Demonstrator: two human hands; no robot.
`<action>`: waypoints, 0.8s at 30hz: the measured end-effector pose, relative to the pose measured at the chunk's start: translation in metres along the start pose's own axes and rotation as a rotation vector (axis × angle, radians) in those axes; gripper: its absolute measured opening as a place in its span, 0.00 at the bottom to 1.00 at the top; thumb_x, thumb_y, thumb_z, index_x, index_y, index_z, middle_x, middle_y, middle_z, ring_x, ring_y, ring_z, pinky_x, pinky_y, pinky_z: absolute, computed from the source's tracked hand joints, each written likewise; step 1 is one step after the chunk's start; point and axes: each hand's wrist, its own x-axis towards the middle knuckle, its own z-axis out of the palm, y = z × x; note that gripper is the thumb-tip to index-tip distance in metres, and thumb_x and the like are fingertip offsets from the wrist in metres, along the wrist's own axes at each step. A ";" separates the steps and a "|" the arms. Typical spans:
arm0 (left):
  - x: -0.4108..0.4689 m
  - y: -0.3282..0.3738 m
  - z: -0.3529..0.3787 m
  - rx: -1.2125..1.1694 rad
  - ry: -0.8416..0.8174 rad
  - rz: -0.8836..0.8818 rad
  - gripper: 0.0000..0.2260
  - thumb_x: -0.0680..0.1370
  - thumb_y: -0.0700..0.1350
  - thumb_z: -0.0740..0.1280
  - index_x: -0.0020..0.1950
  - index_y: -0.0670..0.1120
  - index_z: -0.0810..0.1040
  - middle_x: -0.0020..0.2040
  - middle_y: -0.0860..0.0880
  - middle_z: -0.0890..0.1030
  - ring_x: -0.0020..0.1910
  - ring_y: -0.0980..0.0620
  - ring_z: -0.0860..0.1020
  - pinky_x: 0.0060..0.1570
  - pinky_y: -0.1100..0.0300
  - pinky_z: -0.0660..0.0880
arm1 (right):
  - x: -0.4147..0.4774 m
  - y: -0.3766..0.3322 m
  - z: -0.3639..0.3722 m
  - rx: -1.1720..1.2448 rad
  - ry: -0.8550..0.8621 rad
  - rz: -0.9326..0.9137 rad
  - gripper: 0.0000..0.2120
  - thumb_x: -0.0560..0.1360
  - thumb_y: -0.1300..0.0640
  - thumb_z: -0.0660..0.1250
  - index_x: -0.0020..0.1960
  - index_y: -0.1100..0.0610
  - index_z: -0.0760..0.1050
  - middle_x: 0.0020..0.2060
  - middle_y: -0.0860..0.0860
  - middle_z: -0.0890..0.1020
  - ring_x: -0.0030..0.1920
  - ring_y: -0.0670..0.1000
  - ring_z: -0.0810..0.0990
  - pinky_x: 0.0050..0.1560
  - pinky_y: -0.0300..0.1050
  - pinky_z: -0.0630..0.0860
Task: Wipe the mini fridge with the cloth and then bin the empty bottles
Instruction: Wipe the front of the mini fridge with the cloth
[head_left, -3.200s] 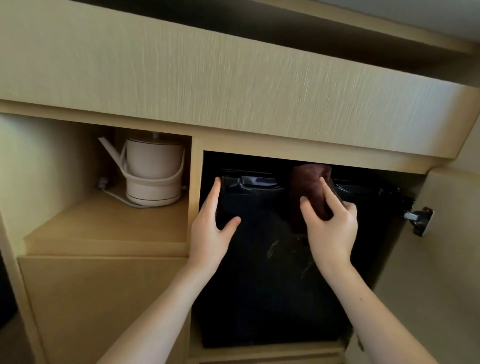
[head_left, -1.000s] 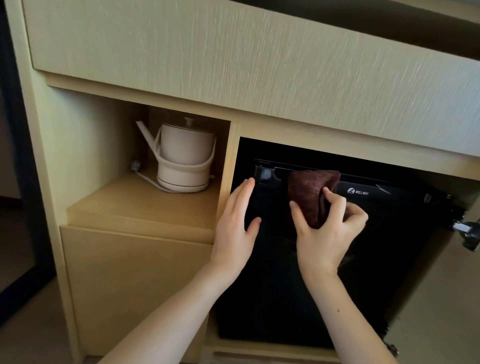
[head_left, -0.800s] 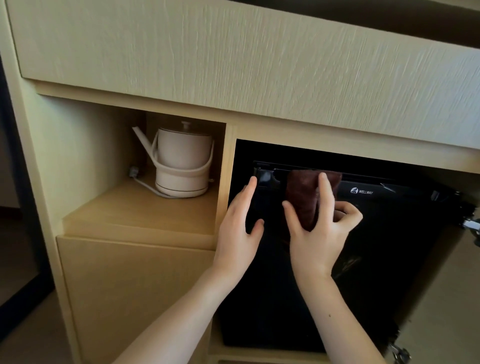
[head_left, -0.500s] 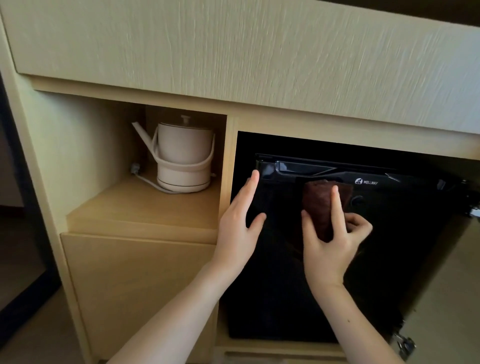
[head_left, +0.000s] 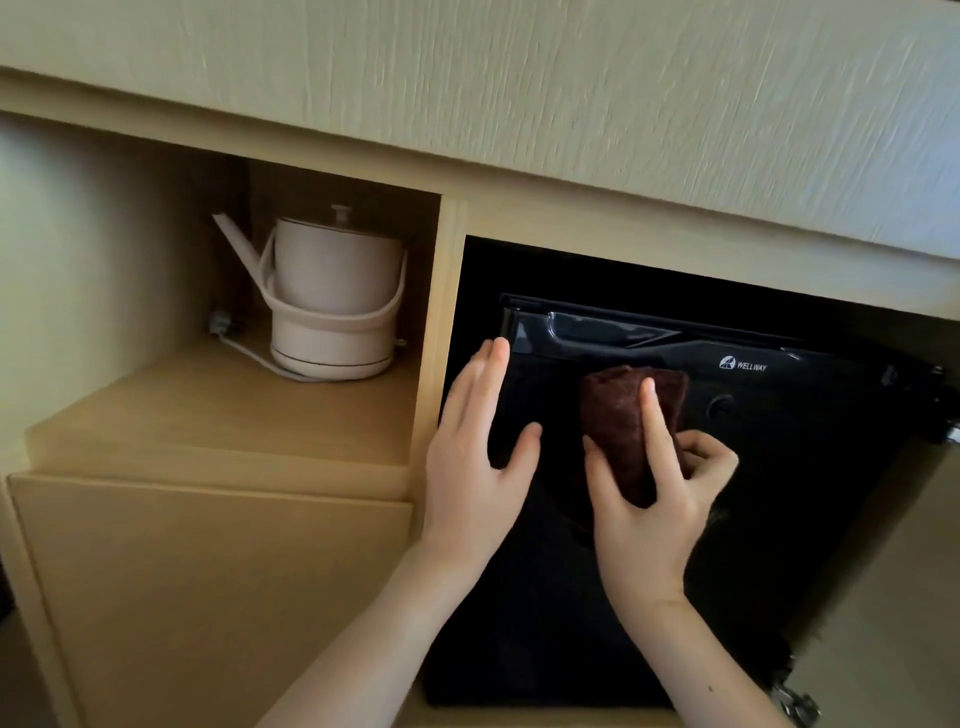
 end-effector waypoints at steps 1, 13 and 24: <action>0.000 -0.002 0.006 -0.027 0.036 -0.007 0.32 0.77 0.41 0.71 0.79 0.46 0.62 0.76 0.52 0.66 0.76 0.59 0.62 0.69 0.73 0.61 | -0.001 0.001 0.002 0.008 0.011 -0.013 0.33 0.72 0.50 0.73 0.75 0.41 0.67 0.57 0.49 0.62 0.57 0.46 0.68 0.62 0.28 0.67; 0.001 -0.024 0.032 -0.187 0.143 0.045 0.33 0.77 0.46 0.69 0.78 0.48 0.58 0.76 0.51 0.65 0.77 0.57 0.62 0.71 0.67 0.62 | 0.003 0.006 0.001 -0.069 0.053 -0.091 0.32 0.71 0.50 0.74 0.73 0.53 0.70 0.54 0.54 0.64 0.54 0.50 0.72 0.58 0.41 0.73; -0.002 -0.020 0.039 -0.026 0.203 0.049 0.33 0.77 0.47 0.68 0.79 0.47 0.58 0.76 0.62 0.61 0.76 0.61 0.61 0.71 0.69 0.59 | 0.029 0.024 -0.004 -0.077 -0.115 -0.284 0.31 0.70 0.45 0.75 0.71 0.47 0.71 0.54 0.48 0.62 0.52 0.50 0.70 0.52 0.37 0.74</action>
